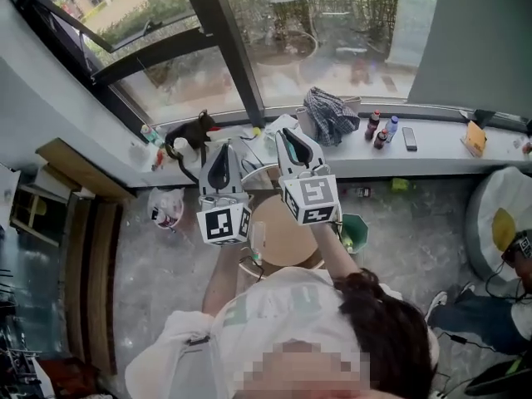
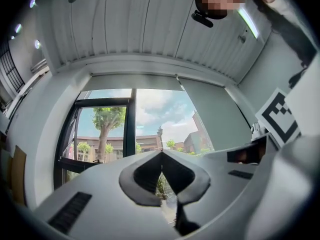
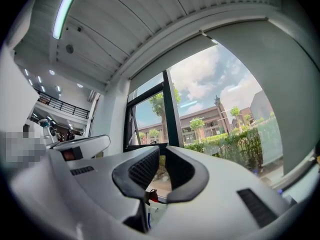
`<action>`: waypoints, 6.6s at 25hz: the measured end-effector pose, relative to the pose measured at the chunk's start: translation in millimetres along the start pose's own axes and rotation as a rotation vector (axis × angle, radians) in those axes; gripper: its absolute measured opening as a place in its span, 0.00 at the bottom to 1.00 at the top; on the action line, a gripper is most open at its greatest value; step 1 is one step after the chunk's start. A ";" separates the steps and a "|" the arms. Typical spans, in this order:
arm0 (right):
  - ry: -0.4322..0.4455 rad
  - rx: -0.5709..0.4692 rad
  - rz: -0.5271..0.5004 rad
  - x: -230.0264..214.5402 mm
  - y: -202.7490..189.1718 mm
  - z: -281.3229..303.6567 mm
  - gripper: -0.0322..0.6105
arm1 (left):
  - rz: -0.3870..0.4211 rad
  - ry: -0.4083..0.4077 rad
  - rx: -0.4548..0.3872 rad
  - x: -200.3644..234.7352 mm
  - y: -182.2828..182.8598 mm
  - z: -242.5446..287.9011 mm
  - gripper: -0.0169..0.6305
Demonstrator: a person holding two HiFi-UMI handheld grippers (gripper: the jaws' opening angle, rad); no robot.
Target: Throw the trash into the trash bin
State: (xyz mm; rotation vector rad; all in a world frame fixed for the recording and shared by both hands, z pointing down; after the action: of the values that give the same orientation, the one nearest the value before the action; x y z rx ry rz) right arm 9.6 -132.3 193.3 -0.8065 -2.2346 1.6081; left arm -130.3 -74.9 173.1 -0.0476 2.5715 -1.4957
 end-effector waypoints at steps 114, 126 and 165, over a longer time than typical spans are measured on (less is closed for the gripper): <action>-0.743 0.736 0.027 -274.0 -285.9 -325.6 0.37 | -0.335 -0.307 0.305 -276.5 -261.2 -11.0 0.05; -0.698 1.173 0.274 -242.0 -452.8 -447.7 0.37 | -0.313 -0.310 0.415 -295.3 -334.8 -44.6 0.05; -0.695 1.021 0.180 -264.6 -394.0 -310.4 0.41 | -0.306 -0.224 0.312 -224.1 -270.3 -34.8 0.05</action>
State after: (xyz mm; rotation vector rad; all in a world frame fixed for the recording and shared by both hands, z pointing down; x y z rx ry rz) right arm 274.6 -133.3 694.6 -0.1477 -1.2418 3.0001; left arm 70.0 -154.6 452.4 -0.5572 2.2025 -1.8591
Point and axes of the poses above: the fingertips, and each gripper's own axes: z forward along the fingers, x to its left, y out of its top, the point moved 3 cm from there along -z, backward along the fingers, and after that the axes turned 9 degrees about -x, right-handed, at the moved point
